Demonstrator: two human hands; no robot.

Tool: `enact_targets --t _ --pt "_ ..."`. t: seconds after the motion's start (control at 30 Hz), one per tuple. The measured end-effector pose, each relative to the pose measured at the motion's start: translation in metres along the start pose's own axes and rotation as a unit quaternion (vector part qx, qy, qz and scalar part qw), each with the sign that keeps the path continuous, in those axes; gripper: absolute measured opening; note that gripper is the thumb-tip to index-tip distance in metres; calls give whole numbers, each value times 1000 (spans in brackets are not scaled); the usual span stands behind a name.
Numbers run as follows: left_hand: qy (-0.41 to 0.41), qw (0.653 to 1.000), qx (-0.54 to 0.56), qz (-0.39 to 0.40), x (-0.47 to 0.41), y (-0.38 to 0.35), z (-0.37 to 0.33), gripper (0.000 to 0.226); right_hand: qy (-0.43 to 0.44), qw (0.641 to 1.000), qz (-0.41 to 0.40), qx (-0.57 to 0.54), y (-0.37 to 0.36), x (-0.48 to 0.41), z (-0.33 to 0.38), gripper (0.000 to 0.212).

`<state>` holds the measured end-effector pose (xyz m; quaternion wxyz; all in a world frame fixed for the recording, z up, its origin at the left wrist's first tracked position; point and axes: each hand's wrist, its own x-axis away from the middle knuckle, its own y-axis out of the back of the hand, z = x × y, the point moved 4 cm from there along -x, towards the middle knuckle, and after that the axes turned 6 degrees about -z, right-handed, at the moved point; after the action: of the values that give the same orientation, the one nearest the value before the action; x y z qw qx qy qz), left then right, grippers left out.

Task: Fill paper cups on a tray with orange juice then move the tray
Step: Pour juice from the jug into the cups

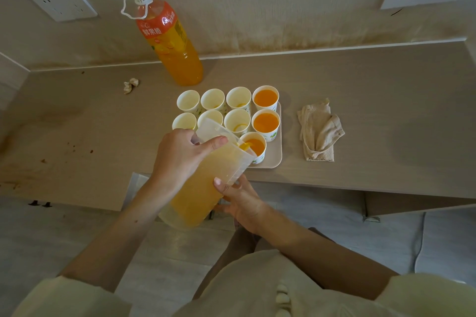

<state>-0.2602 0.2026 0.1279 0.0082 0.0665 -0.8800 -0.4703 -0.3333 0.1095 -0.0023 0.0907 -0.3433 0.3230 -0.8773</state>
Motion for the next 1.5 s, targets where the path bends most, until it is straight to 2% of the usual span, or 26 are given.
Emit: enact_targets --t 0.13,0.27,1.5 --pt "0 1000 4 -1 0 0 2 61 -4 1000 4 5 -3 0 2 120" --pt "-1 1000 1 -1 -1 1 2 61 -7 1000 -1 1 -5 0 2 128" --pt "-7 1000 -9 2 -2 3 2 61 0 1000 7 -5 -3 -7 -6 125"
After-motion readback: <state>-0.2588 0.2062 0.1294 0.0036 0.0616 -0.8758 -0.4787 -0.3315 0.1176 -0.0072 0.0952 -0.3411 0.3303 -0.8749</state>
